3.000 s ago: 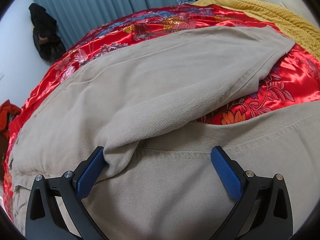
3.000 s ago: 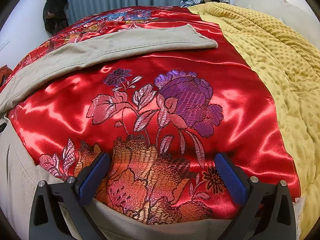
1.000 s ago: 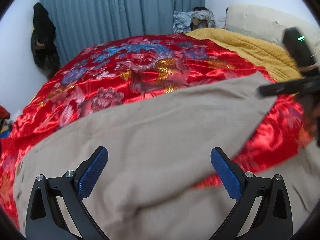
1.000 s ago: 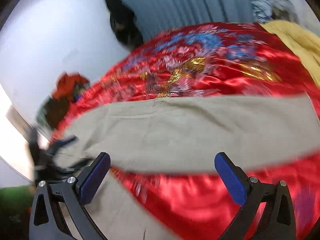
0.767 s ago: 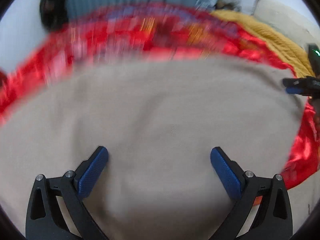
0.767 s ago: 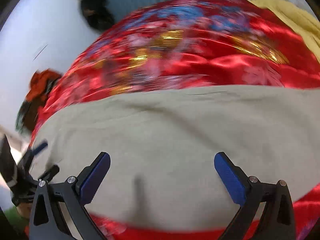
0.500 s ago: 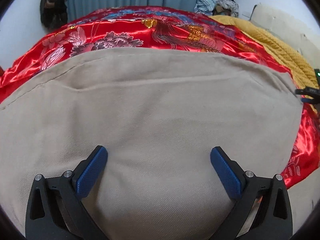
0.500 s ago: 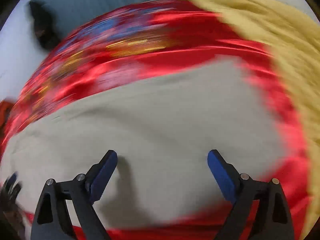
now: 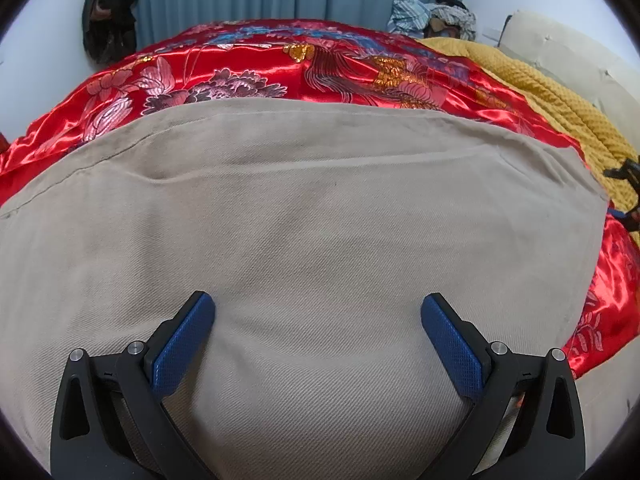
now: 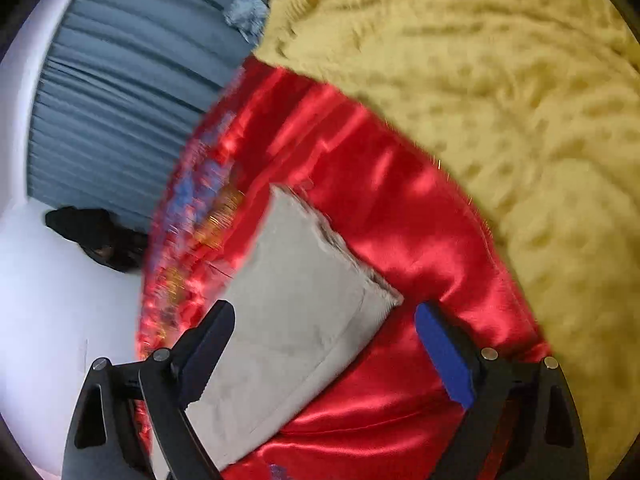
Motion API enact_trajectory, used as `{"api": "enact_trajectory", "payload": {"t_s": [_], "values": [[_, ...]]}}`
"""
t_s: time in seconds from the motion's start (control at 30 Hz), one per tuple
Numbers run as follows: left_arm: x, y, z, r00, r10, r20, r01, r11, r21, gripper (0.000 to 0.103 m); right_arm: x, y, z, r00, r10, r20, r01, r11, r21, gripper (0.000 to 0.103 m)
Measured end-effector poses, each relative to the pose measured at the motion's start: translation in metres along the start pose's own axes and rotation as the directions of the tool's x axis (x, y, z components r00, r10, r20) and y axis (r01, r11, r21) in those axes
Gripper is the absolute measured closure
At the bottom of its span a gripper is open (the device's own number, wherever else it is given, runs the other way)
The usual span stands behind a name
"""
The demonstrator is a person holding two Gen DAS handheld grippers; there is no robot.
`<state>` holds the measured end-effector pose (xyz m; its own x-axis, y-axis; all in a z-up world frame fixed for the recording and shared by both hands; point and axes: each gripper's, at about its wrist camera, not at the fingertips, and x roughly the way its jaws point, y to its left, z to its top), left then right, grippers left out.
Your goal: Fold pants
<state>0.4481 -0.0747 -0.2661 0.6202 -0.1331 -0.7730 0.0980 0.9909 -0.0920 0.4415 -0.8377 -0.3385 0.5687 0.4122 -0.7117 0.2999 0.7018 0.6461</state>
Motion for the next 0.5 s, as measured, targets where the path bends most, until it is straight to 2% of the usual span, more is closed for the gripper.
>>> {"api": "enact_trajectory", "payload": {"t_s": [0.03,0.07,0.1,0.13,0.17,0.23,0.3,0.33,0.37,0.43,0.47,0.5], "values": [[0.0,0.0,0.0,1.0,-0.001,0.002,0.001,1.0,0.0,0.001,0.006,0.004,-0.001,1.0,-0.018,-0.001,0.018,1.0,-0.003,0.012],[-0.001,0.001,-0.001,1.0,-0.003,0.004,0.003,1.0,-0.001,0.001,0.011,0.007,0.0,0.999,-0.033,0.008,0.033,0.999,-0.002,0.02],[-0.001,0.001,-0.001,1.0,-0.005,0.007,0.005,1.0,-0.002,0.001,0.013,0.01,0.001,0.999,-0.043,0.033,0.043,0.999,0.003,0.032],[-0.001,0.001,-0.002,1.0,-0.006,0.009,0.006,1.0,-0.003,0.001,0.013,0.01,0.002,0.998,-0.044,0.051,0.044,0.999,0.009,0.075],[-0.001,0.002,-0.002,1.0,-0.007,0.009,0.007,1.0,-0.003,0.001,0.011,0.01,0.001,0.997,-0.032,0.071,0.03,0.999,0.021,0.098],[0.0,0.002,-0.002,1.0,-0.006,0.009,0.006,1.0,-0.003,0.001,0.0,0.026,-0.002,0.992,0.009,0.127,-0.005,1.0,-0.03,0.098],[0.0,0.002,-0.002,1.0,-0.006,0.008,0.006,1.0,-0.002,0.001,-0.02,0.058,-0.016,0.987,0.065,0.145,-0.035,0.979,-0.202,0.098],[-0.001,0.002,-0.002,1.0,-0.006,0.007,0.006,1.0,-0.002,0.001,-0.029,0.079,-0.025,0.985,0.114,0.126,-0.071,0.949,-0.309,0.098],[-0.001,0.001,-0.001,1.0,-0.005,0.004,0.005,1.0,-0.002,0.001,-0.043,0.106,-0.045,0.981,0.18,0.072,-0.131,0.888,-0.44,0.098],[0.0,0.002,-0.001,1.0,-0.003,-0.001,0.003,1.0,-0.001,0.001,-0.069,0.138,-0.084,0.971,0.237,-0.023,-0.204,0.777,-0.596,0.098],[0.0,0.001,0.0,1.0,-0.002,-0.007,0.002,1.0,-0.001,0.001,-0.09,0.155,-0.12,0.959,0.263,-0.109,-0.264,0.681,-0.683,0.098],[0.0,0.001,0.001,1.0,-0.001,-0.016,0.001,1.0,-0.001,0.001,-0.104,0.16,-0.143,0.949,0.273,-0.159,-0.3,0.624,-0.721,0.098]]}}
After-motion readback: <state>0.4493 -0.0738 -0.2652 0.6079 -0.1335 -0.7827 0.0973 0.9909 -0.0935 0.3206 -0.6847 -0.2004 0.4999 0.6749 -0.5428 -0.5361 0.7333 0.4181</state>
